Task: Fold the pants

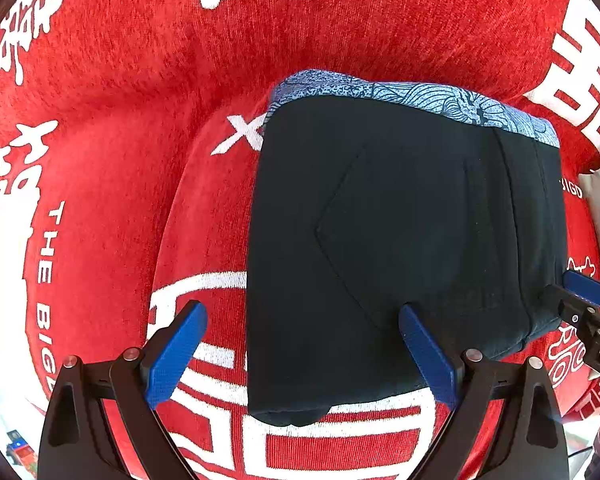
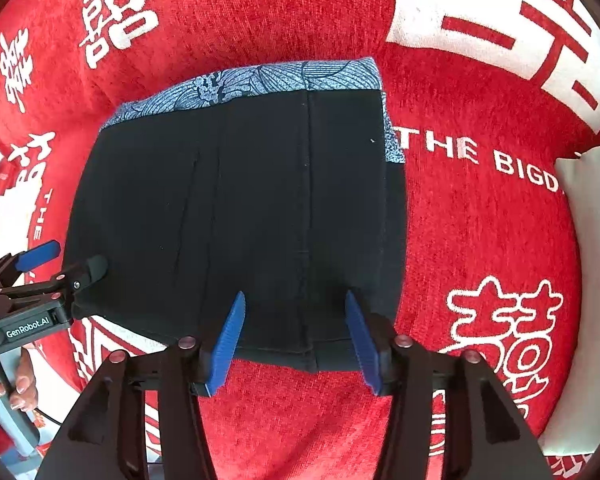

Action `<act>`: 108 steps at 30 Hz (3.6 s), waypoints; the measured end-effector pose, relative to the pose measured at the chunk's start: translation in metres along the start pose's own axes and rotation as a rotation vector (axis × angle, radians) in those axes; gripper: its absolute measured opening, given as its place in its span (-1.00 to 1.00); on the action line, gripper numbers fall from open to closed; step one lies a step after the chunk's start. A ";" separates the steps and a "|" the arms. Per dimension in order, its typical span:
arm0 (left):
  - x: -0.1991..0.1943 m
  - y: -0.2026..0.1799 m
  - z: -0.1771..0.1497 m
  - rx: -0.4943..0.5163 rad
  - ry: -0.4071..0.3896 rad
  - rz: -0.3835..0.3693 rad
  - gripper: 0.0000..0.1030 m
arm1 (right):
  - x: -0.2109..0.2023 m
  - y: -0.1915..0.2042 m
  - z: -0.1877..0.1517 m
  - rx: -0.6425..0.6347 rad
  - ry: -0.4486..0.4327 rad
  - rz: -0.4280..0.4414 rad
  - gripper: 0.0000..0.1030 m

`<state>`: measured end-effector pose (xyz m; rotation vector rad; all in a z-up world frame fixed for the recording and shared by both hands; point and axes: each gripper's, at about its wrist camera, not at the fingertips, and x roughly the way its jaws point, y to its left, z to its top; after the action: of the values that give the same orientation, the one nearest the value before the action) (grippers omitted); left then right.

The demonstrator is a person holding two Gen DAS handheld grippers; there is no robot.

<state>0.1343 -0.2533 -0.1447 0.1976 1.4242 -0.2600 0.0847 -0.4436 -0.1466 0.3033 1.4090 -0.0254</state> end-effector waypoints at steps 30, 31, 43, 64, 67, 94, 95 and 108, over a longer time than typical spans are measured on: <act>0.007 0.026 0.043 0.059 -0.018 -0.126 0.89 | -0.002 -0.111 -0.002 0.182 -0.042 0.211 0.34; 0.010 0.030 0.047 0.053 -0.013 -0.148 0.89 | 0.001 -0.116 0.001 0.179 -0.047 0.234 0.35; 0.067 0.046 0.072 0.074 0.127 -0.449 0.89 | 0.042 -0.157 0.031 0.208 0.015 0.549 0.36; 0.036 0.014 0.064 0.088 0.000 -0.437 0.29 | 0.042 -0.148 0.035 0.316 0.031 0.728 -0.26; 0.018 0.012 0.059 0.103 -0.020 -0.446 0.28 | 0.030 -0.144 0.032 0.316 0.014 0.744 -0.26; -0.040 0.045 -0.027 0.015 -0.113 -0.255 0.42 | -0.030 -0.095 -0.072 0.295 -0.012 0.244 -0.18; -0.046 0.042 -0.023 0.031 -0.129 -0.271 0.42 | -0.040 -0.093 -0.069 0.276 -0.038 0.218 -0.51; 0.002 -0.007 -0.013 0.187 -0.098 -0.273 0.42 | -0.016 -0.050 -0.069 0.134 0.025 0.157 -0.70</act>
<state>0.1198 -0.2561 -0.1485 0.1401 1.3287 -0.6206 0.0053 -0.4785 -0.1497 0.5264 1.4071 0.0132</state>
